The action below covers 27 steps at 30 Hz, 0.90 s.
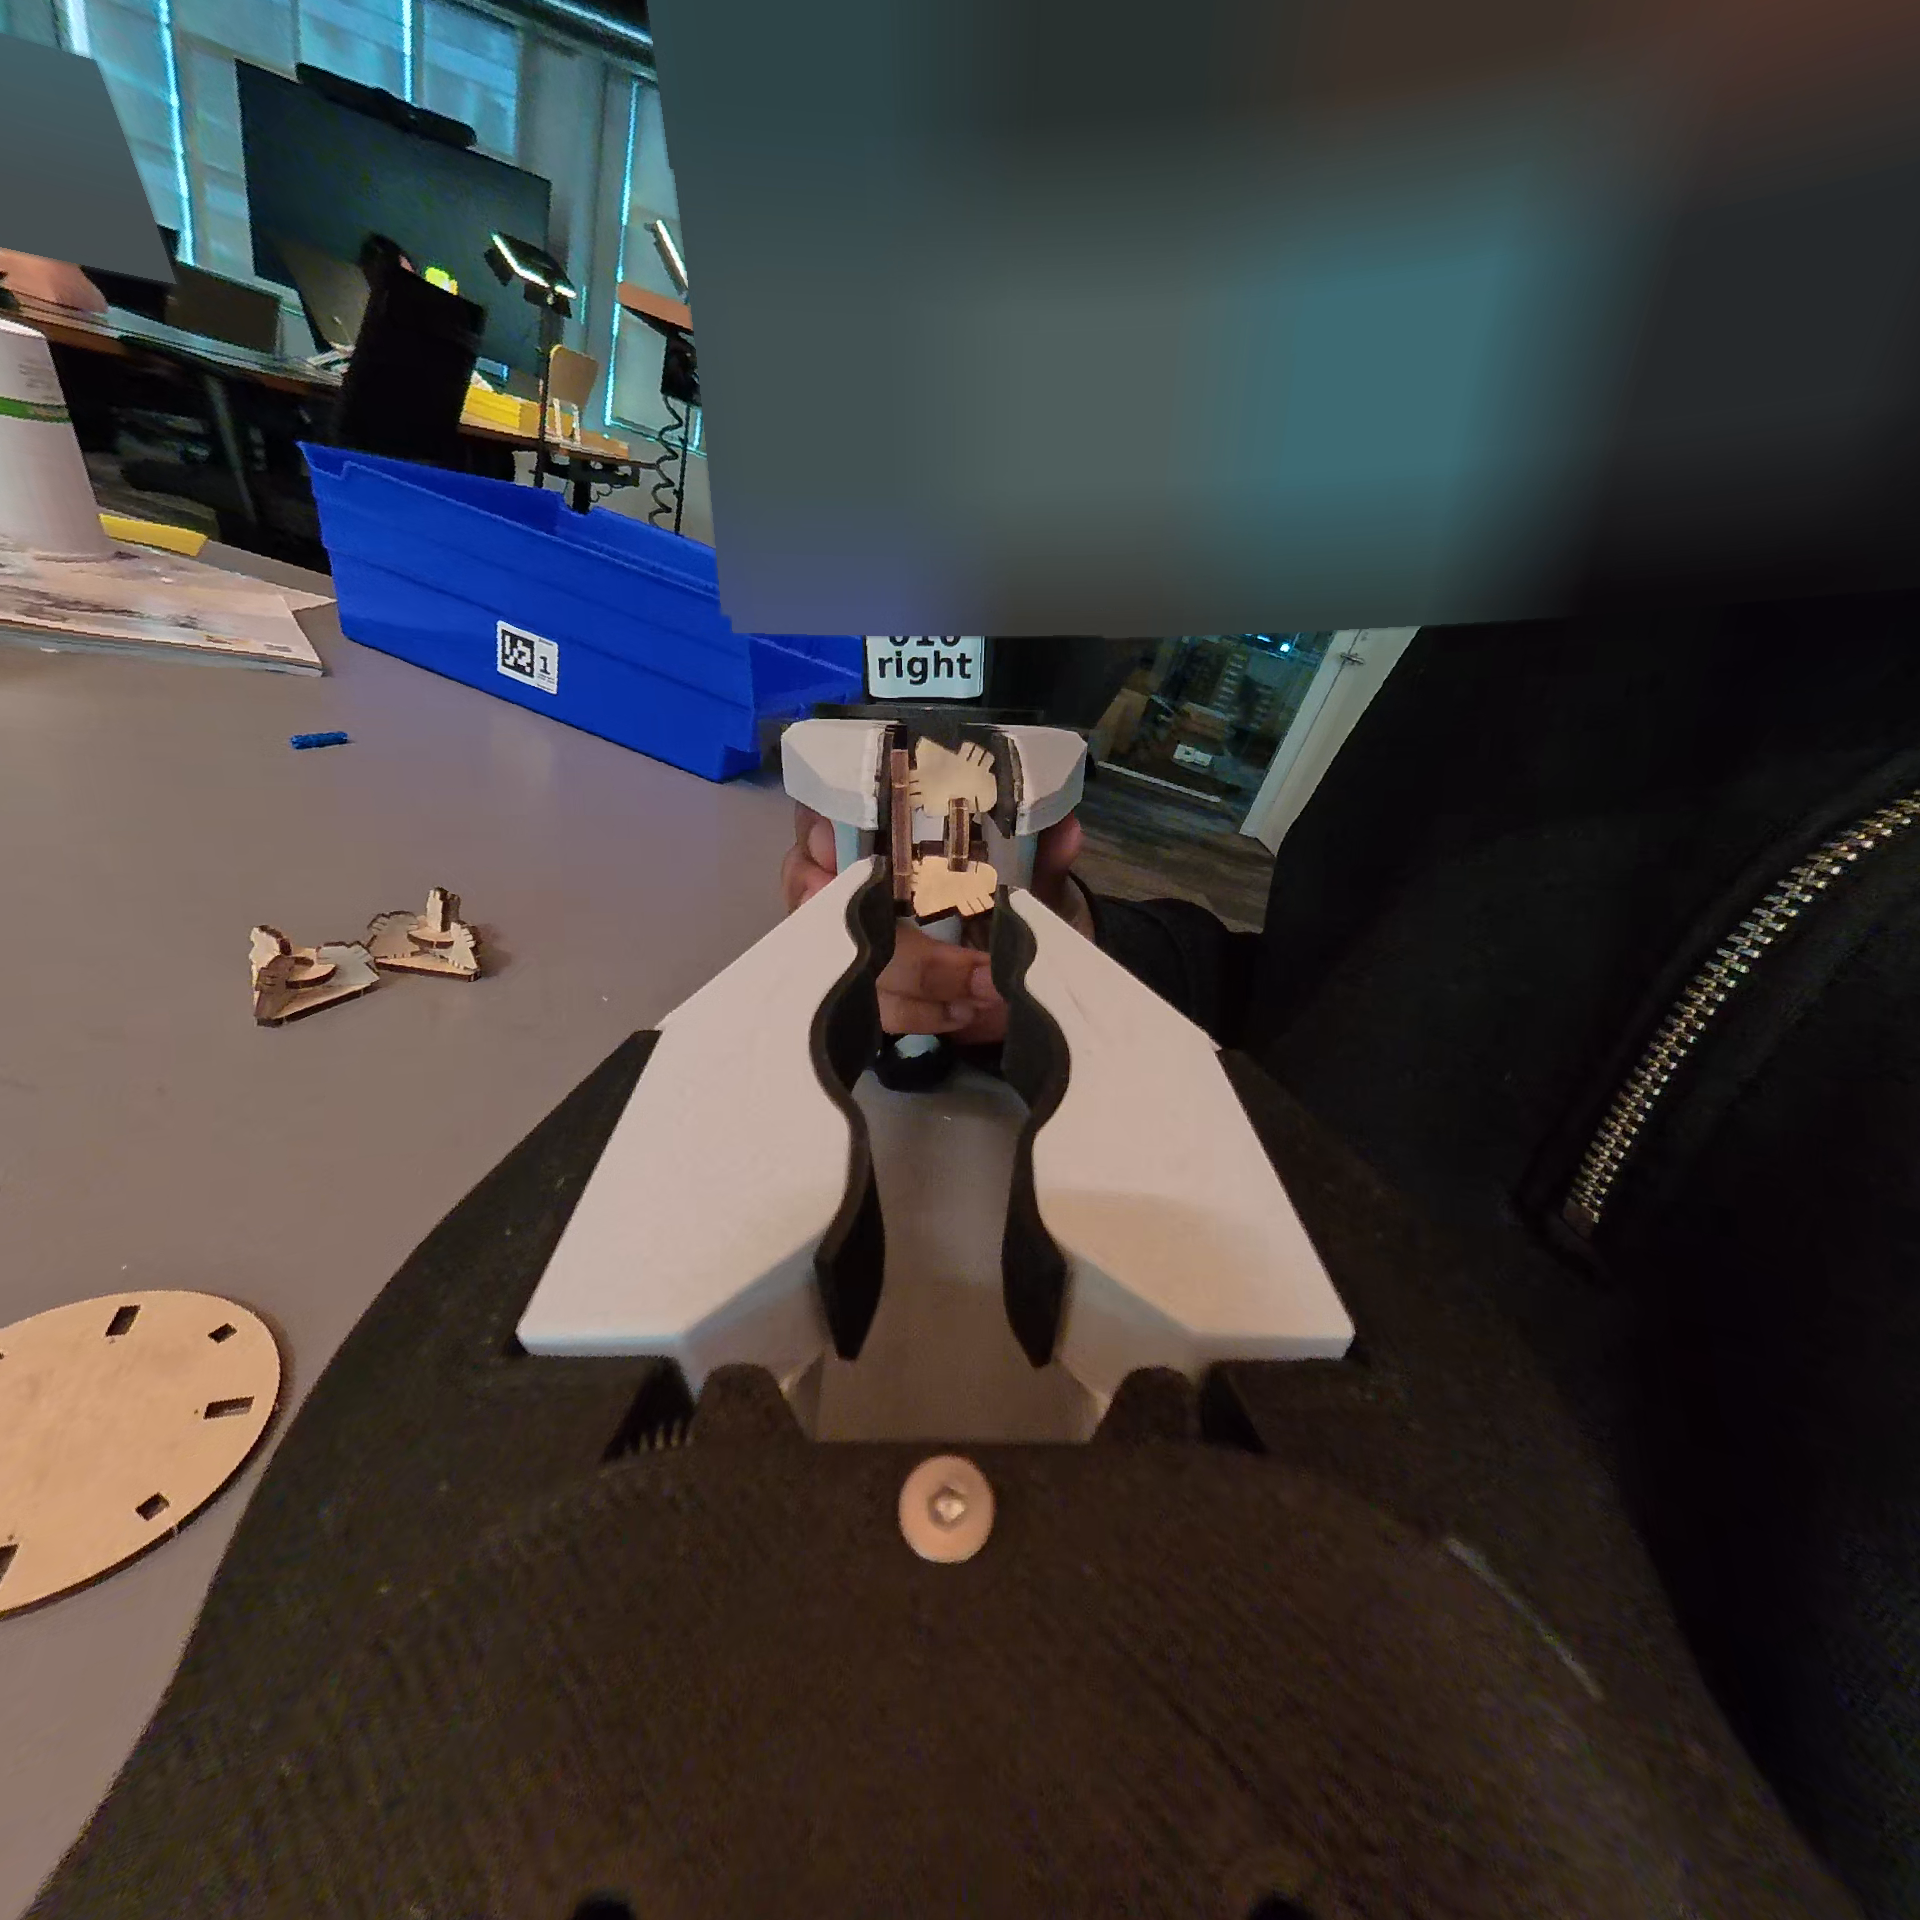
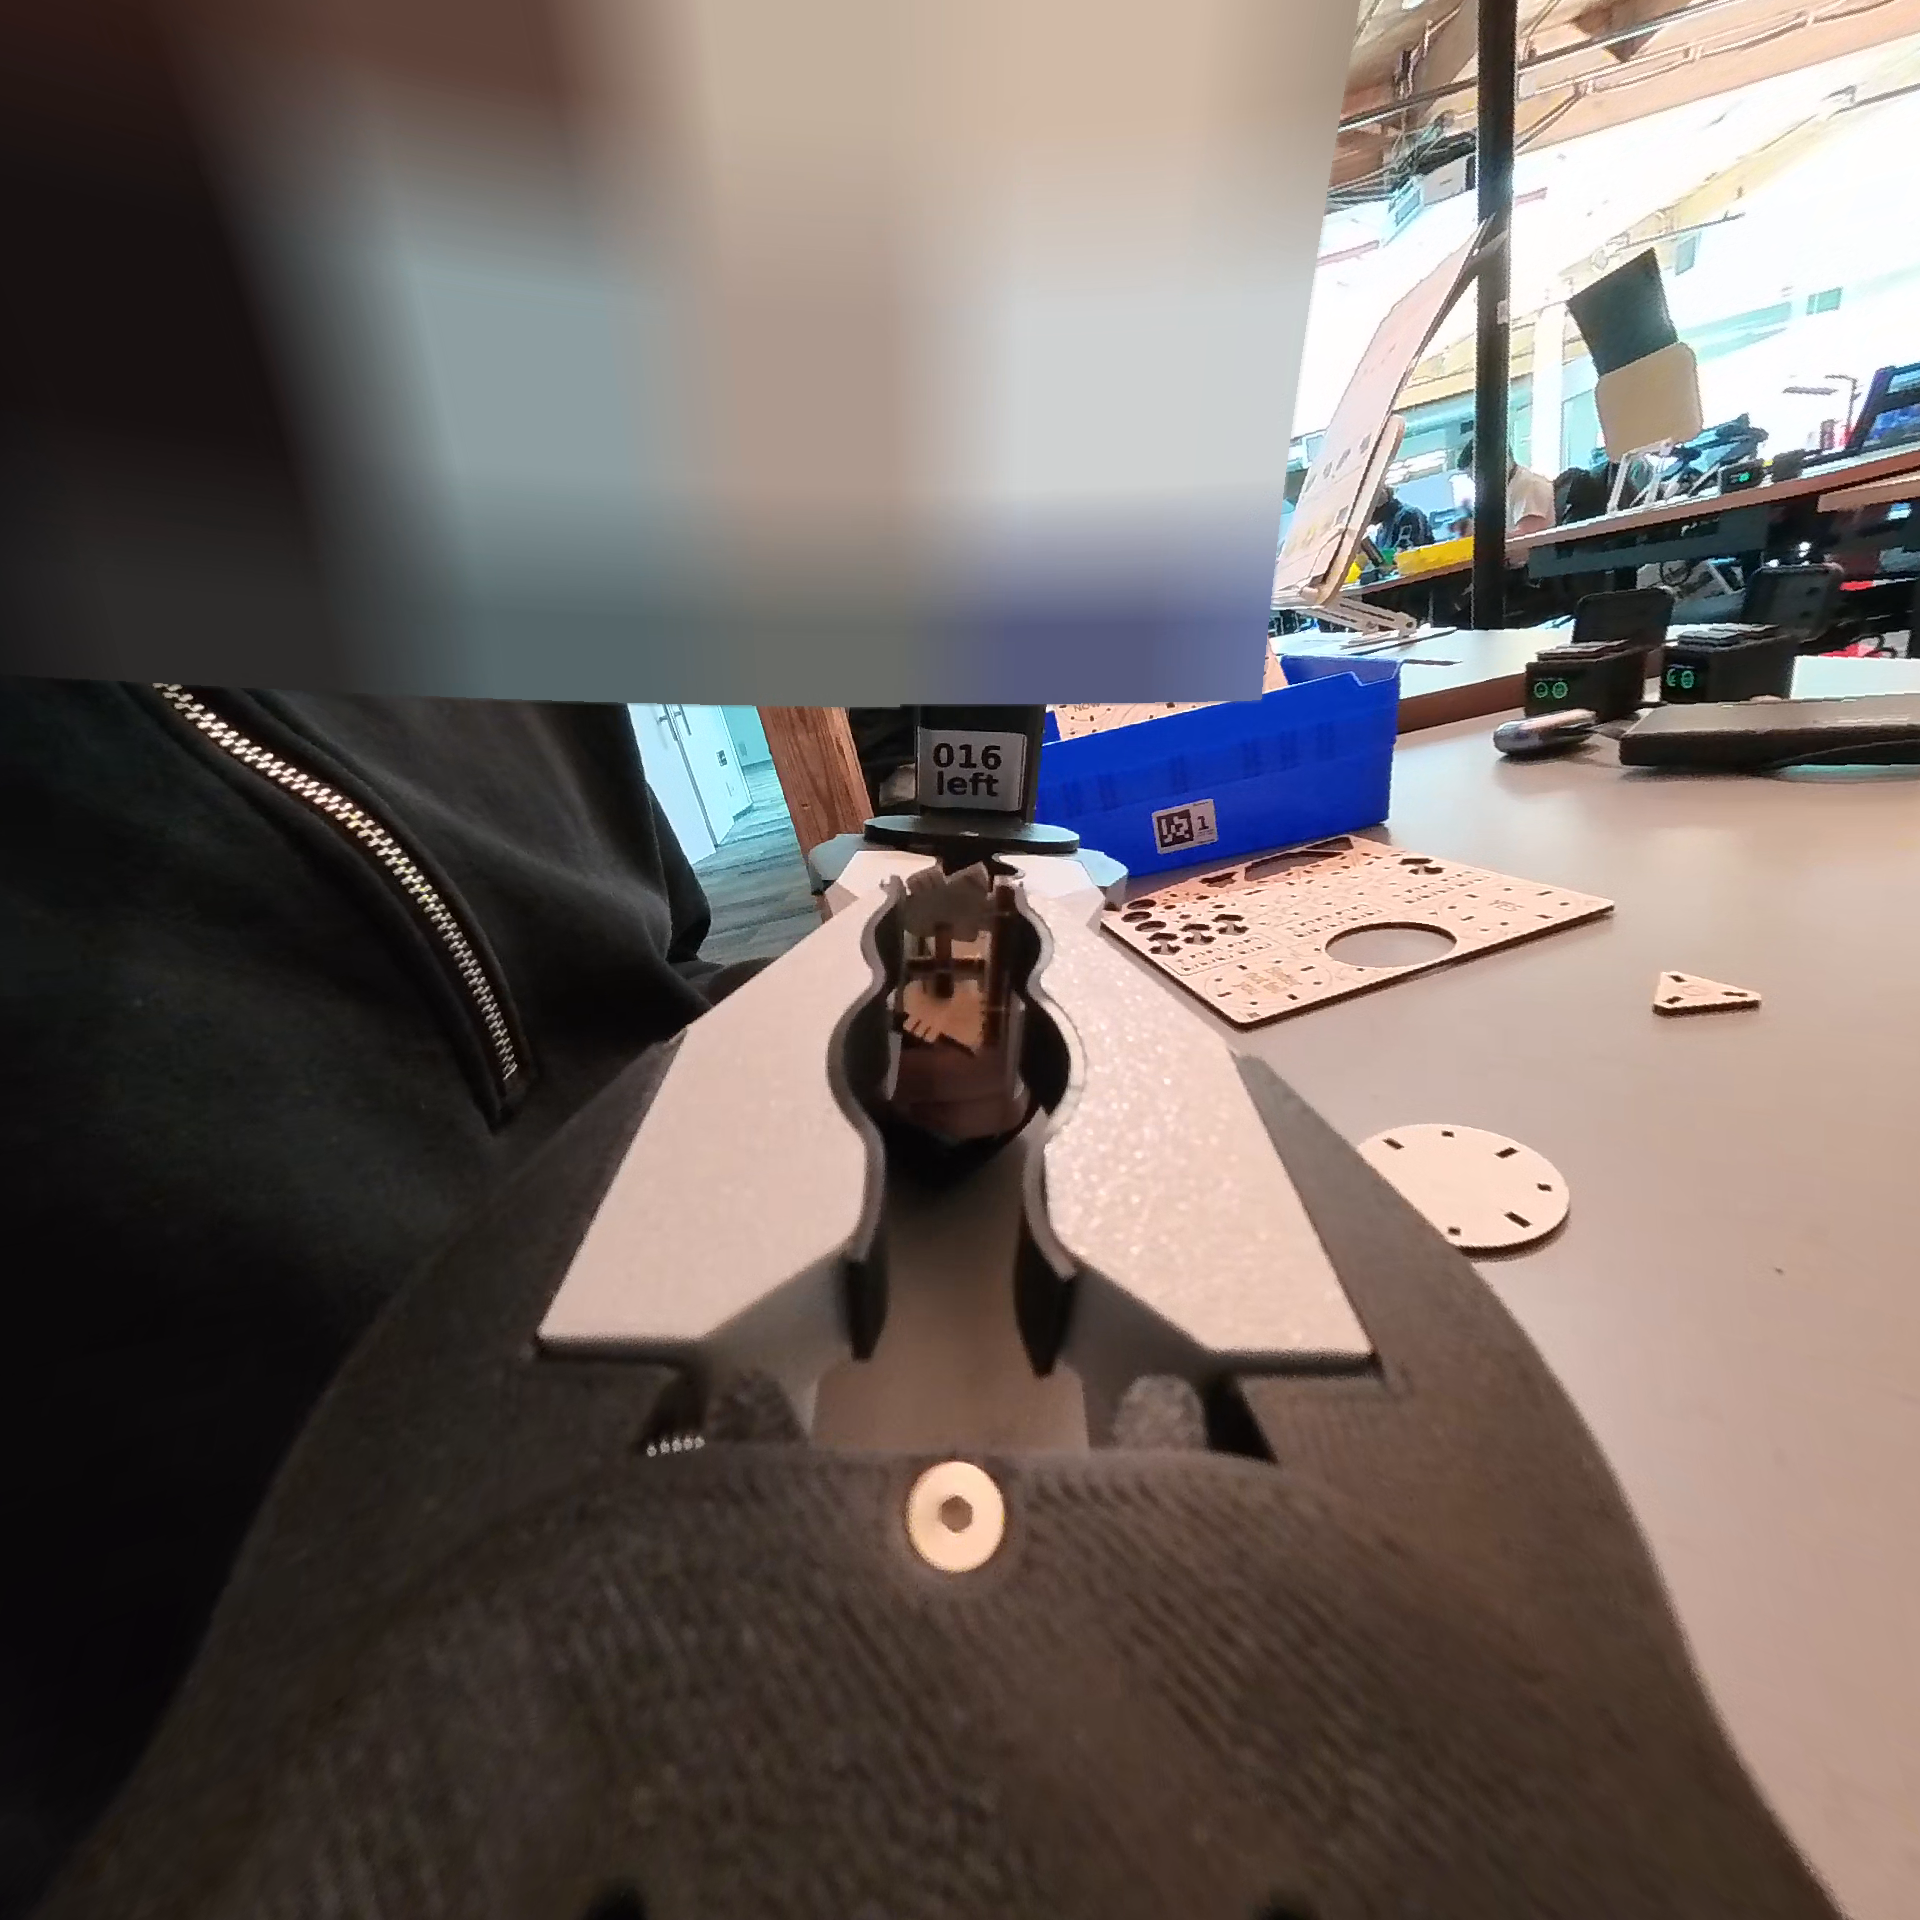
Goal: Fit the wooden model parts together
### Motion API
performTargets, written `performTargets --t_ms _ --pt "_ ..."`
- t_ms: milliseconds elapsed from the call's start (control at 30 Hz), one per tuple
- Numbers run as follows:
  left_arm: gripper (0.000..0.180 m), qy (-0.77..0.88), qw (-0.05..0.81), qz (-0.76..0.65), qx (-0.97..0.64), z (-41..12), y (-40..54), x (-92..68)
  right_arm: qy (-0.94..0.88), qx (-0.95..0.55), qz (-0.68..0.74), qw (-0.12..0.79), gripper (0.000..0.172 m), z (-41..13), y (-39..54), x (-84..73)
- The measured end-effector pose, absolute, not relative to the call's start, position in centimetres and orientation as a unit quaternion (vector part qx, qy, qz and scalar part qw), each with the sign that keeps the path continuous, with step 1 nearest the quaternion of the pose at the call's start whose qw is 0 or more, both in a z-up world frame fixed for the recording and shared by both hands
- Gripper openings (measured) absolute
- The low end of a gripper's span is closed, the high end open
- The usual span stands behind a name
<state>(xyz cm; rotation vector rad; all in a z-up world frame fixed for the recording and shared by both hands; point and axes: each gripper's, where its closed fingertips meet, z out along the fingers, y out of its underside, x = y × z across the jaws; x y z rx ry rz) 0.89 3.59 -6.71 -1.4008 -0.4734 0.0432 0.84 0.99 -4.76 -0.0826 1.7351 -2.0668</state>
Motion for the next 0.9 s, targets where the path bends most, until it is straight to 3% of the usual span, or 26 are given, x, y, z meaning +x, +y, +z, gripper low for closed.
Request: performTargets --t_ms 267,333,467,633,767,900 --pt "0.017 -0.214 0.740 0.019 -0.637 -6.6 3.6 1.0 0.619 -0.018 -0.749 0.236 0.019 -4.6 1.0 0.6" --pt "0.017 -0.220 0.742 0.013 -0.633 -6.6 3.4 0.9 0.618 -0.005 -0.754 0.222 0.027 -4.6 1.1 0.0" --pt "0.017 -0.260 0.754 -0.020 -0.603 -6.6 2.3 0.1 0.617 -0.014 -0.778 0.112 0.050 -3.8 1.7 -1.3" --pt "0.017 -0.346 0.756 -0.122 -0.543 -7.6 0.6 -1.6 0.658 -0.085 -0.741 -0.098 0.073 -5.0 1.9 -2.0" --pt "0.017 -0.382 0.720 -0.143 -0.562 -9.1 1.0 -2.0 0.655 -0.140 -0.711 -0.214 0.063 -5.4 1.8 -2.4" --pt "0.018 -0.384 0.701 -0.129 -0.586 -9.7 1.6 -1.9 0.689 -0.209 -0.648 -0.248 0.062 -7.6 0.1 -1.9"
